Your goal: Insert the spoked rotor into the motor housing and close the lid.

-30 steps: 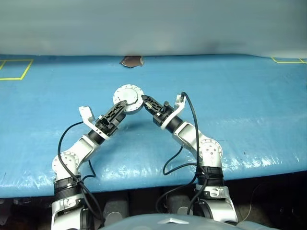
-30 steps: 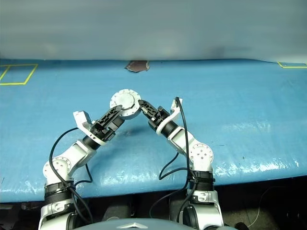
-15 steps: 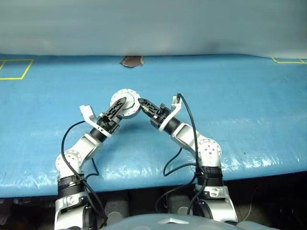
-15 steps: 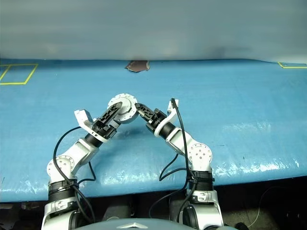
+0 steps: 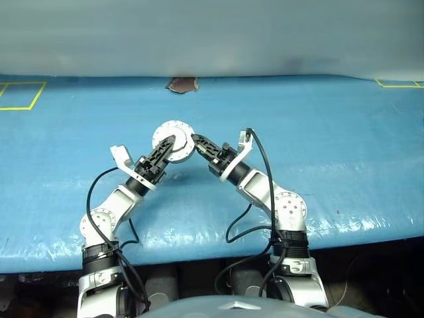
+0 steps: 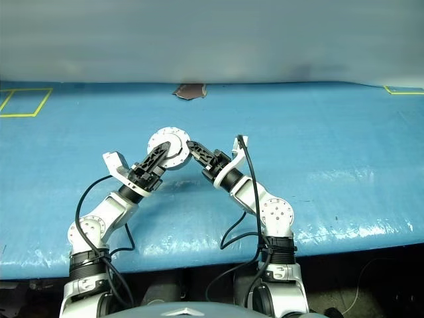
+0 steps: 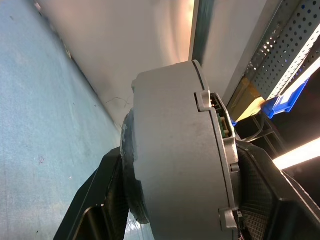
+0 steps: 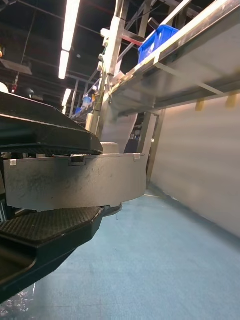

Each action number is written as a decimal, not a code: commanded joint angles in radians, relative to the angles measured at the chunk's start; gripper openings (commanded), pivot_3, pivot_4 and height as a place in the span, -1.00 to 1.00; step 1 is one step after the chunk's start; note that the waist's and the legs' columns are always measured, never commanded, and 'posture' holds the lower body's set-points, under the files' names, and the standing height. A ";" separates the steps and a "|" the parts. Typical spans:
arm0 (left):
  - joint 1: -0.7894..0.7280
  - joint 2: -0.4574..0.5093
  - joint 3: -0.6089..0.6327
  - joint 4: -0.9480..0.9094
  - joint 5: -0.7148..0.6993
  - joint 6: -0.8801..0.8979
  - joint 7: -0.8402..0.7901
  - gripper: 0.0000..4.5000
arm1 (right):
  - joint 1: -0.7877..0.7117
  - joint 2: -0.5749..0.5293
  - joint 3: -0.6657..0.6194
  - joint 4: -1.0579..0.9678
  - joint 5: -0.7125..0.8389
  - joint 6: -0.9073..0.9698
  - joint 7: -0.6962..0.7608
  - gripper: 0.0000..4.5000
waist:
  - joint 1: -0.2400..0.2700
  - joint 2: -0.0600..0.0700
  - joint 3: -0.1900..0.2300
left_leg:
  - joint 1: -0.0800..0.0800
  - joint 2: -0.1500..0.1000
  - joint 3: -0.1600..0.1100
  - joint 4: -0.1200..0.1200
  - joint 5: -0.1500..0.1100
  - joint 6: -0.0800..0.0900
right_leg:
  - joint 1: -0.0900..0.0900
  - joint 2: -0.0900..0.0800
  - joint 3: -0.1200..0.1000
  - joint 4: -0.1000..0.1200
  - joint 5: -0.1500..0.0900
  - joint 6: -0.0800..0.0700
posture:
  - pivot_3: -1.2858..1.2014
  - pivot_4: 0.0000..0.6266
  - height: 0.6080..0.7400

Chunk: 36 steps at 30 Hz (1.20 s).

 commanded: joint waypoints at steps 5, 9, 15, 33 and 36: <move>0.005 -0.005 -0.007 -0.035 0.021 -0.027 0.026 0.18 | 0.014 0.041 0.040 -0.092 -0.067 -0.053 0.084 -0.16 | 0.000 0.000 0.000 | 0.000 0.000 0.000 0.000 0.000 0.000 | 0.000 0.000 0.000 0.000 0.000 0.000 | 0.03 -0.52 1.00; 0.010 -0.012 -0.003 -0.030 0.024 -0.044 0.040 0.18 | 0.016 0.046 0.041 -0.112 -0.126 -0.089 0.090 0.41 | 0.000 0.000 0.000 | 0.000 0.000 0.000 0.000 0.000 0.000 | 0.000 0.000 0.000 0.000 0.000 0.000 | 0.03 -0.52 1.00; 0.010 -0.025 0.009 -0.026 0.050 -0.091 0.065 0.18 | 0.006 0.073 0.009 -0.099 -0.248 -0.250 0.037 0.69 | 0.000 0.000 0.000 | 0.000 0.000 0.000 0.000 0.000 0.000 | 0.000 0.000 0.000 -0.001 0.000 0.000 | 0.03 -0.52 1.00; -0.184 -0.032 0.222 0.218 0.282 -0.546 0.342 0.18 | 0.074 -0.016 0.019 -0.164 -0.278 -0.236 0.044 0.69 | 0.013 -0.001 0.001 | -0.003 -0.001 -0.001 0.000 0.000 0.000 | 0.000 -0.001 0.000 -0.002 0.002 0.004 | 0.03 -0.52 1.00; -0.196 -0.017 0.241 0.252 0.336 -0.610 0.380 0.30 | 0.084 -0.024 0.020 -0.156 -0.308 -0.250 0.039 0.71 | 0.013 -0.001 0.001 | -0.003 -0.001 -0.001 0.001 0.000 0.000 | 0.000 0.000 0.000 -0.002 0.002 0.004 | 0.03 -0.52 1.00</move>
